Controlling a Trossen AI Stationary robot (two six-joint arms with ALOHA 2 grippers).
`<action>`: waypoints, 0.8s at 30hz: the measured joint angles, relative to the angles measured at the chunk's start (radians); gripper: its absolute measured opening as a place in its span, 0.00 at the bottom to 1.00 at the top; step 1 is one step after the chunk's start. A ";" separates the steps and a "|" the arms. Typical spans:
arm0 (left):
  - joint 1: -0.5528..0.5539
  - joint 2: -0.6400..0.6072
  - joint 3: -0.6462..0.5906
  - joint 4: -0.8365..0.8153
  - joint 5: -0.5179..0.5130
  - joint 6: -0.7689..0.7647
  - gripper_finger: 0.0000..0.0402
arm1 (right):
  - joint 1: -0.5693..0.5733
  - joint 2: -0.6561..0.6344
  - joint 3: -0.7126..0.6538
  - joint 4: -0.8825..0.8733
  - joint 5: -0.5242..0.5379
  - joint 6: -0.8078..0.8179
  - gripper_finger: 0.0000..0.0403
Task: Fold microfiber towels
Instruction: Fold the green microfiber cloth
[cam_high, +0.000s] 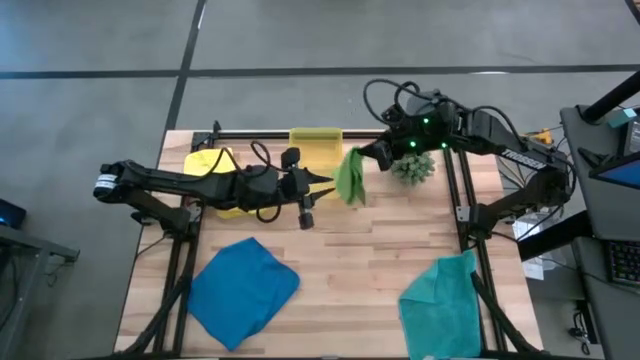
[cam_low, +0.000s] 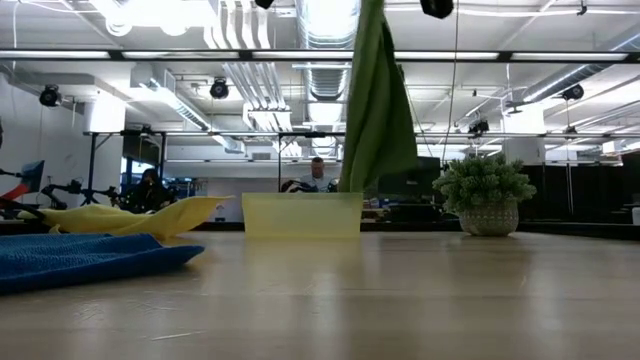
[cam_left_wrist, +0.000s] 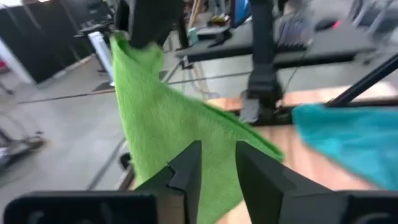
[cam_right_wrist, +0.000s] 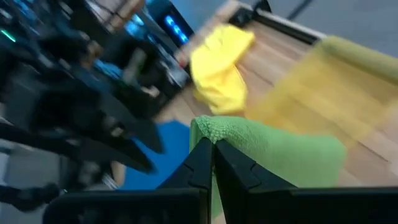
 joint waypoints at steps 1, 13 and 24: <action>-0.003 -0.001 -0.003 0.000 -0.017 0.014 0.25 | -0.002 -0.003 0.000 0.019 0.000 0.007 0.02; -0.005 -0.007 -0.011 0.001 -0.112 0.072 0.60 | -0.016 -0.004 0.069 0.057 0.033 0.008 0.02; -0.002 0.006 -0.011 0.002 -0.126 0.018 0.68 | -0.048 0.003 0.077 0.092 0.037 -0.005 0.02</action>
